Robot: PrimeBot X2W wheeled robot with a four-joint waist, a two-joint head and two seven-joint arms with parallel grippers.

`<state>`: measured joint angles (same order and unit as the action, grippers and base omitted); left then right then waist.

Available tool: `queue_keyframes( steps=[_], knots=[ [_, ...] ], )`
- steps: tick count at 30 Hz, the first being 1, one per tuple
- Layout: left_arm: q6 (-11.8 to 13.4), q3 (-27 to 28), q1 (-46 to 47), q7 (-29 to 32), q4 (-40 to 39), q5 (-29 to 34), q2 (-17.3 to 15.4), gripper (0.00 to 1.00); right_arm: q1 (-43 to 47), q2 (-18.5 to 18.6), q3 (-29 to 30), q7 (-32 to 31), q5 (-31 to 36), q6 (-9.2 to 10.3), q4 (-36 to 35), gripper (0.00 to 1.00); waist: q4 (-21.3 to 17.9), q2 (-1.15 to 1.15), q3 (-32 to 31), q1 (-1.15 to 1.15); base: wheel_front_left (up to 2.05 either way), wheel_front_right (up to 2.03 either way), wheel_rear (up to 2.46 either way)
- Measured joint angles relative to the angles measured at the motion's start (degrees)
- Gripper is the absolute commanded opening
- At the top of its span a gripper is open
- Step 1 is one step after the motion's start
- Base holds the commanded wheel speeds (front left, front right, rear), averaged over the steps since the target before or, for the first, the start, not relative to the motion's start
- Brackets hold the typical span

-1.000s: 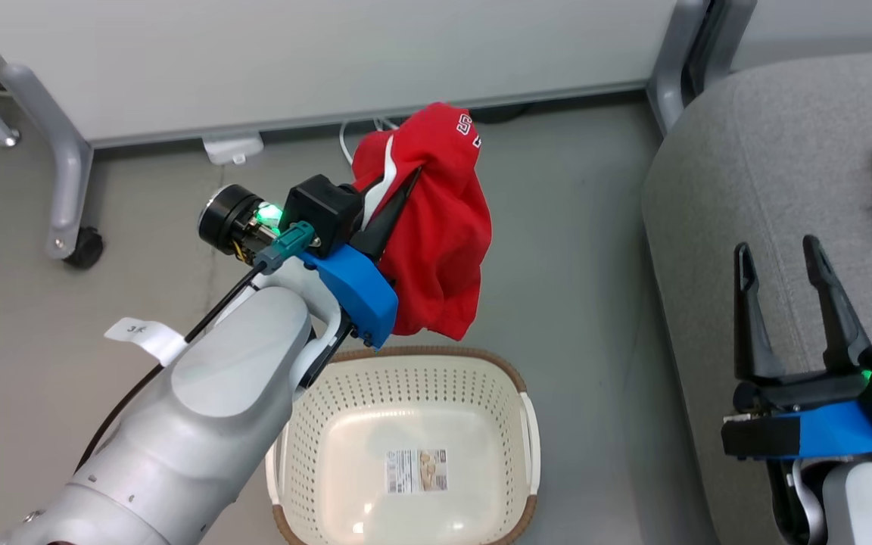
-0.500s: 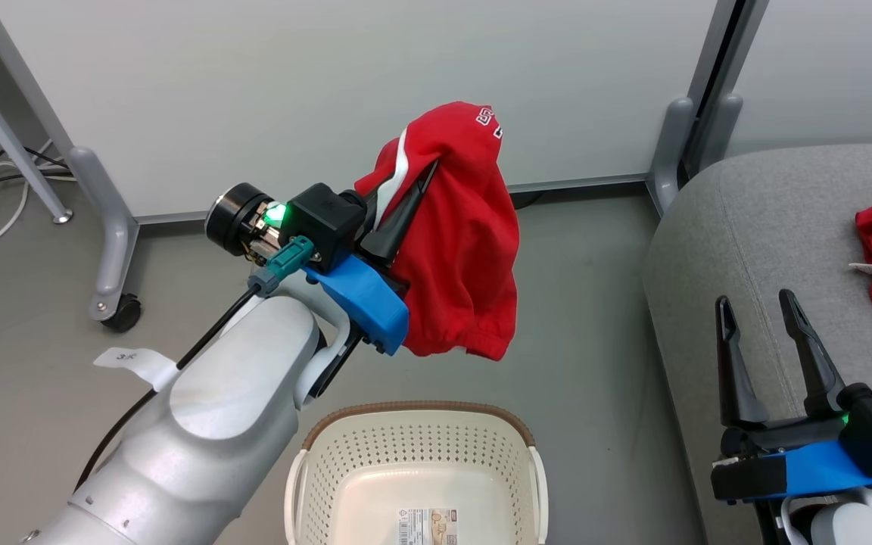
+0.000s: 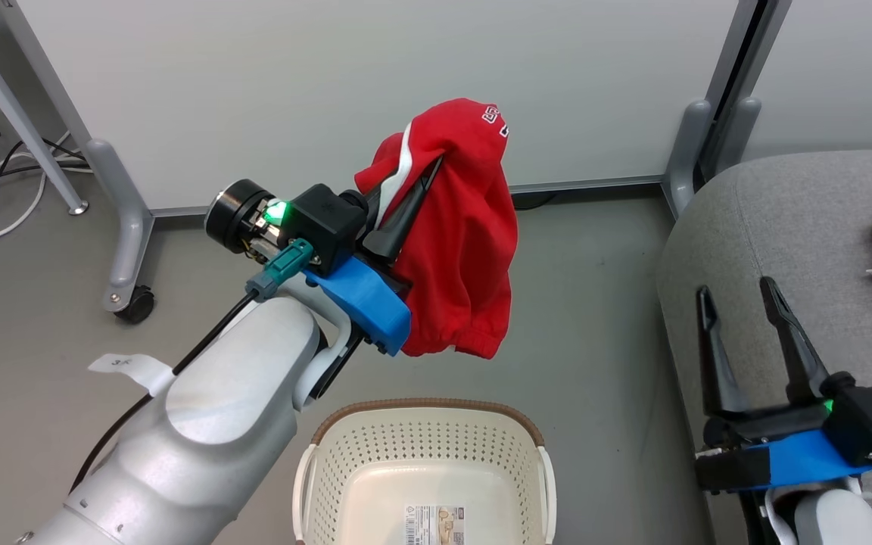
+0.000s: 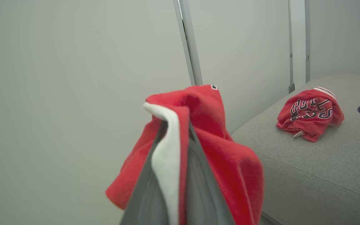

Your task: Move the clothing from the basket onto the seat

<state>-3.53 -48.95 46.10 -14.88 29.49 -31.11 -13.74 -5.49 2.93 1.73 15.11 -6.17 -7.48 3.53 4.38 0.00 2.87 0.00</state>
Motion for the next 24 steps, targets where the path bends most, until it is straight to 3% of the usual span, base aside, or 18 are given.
queue_keyframes(
  steps=[15,24],
  knots=[
    [0.45,-0.85,1.01,-0.01,-0.85,-0.07,1.55,0.0,-11.52,2.22,-17.33,0.0,0.44,0.0,4.88,1.0,1.46,0.0,1.47,0.0,0.0,0.0,0.0],
    [0.0,-1.93,2.17,-0.02,-1.57,0.81,3.15,0.0,-20.3,3.19,-21.95,0.0,1.0,0.0,13.65,1.0,2.84,0.0,3.01,0.0,0.0,0.0,0.0]
  ],
)
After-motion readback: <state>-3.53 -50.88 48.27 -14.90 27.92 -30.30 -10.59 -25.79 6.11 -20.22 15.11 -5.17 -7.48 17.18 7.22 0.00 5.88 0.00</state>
